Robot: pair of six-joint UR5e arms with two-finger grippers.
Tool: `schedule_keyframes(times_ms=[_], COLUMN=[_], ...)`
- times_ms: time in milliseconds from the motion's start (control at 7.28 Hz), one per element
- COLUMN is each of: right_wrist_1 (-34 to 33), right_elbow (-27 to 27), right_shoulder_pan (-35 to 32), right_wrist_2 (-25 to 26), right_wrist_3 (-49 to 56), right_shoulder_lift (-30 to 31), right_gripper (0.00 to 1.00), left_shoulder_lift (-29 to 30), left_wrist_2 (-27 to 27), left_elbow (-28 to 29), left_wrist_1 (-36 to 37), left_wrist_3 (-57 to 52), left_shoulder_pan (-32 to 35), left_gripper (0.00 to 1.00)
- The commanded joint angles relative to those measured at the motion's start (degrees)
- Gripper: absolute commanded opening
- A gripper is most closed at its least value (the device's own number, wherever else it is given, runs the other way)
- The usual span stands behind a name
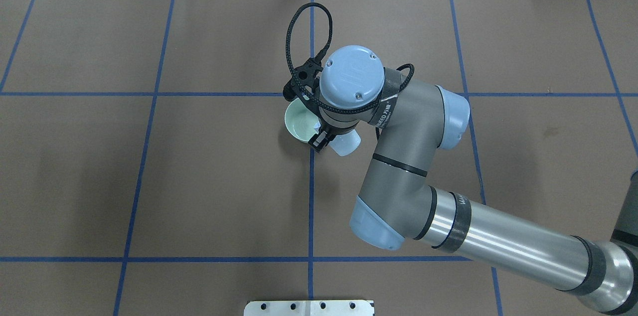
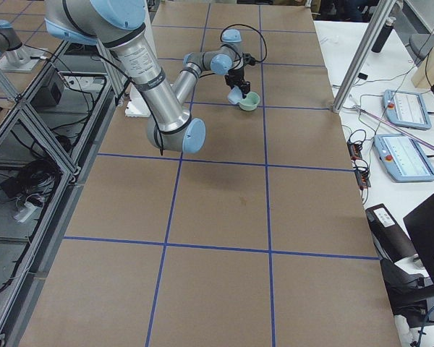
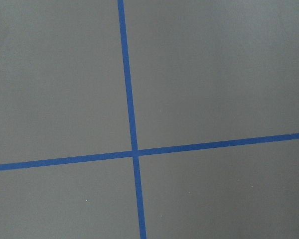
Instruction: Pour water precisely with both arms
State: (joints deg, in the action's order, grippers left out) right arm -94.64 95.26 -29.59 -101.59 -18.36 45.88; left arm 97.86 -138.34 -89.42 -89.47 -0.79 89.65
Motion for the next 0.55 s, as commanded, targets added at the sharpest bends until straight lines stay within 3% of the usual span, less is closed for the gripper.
schedule_keyframes(times_ms=[0, 275, 412], right_wrist_1=[-2.04, -2.13, -2.3], right_elbow=[-0.69, -4.97, -6.48], right_shoulder_pan=[-0.29, -0.99, -2.04], right_wrist_2=[-0.1, -1.67, -4.9], right_wrist_3=[1.14, 1.22, 2.18], right_shoulder_lift=[-1.23, -4.47, -5.44], right_gripper=[0.0, 0.0, 0.0], left_shoulder_lift=[0.05, 0.05, 0.05], left_wrist_2=[0.0, 0.0, 0.0], left_elbow=[-0.05, -0.05, -0.05], left_wrist_1=[0.0, 0.0, 0.0], left_wrist_3=[0.0, 0.0, 0.09], left_shoulder_pan=[0.0, 0.0, 0.0], left_gripper=[1.0, 1.0, 1.0])
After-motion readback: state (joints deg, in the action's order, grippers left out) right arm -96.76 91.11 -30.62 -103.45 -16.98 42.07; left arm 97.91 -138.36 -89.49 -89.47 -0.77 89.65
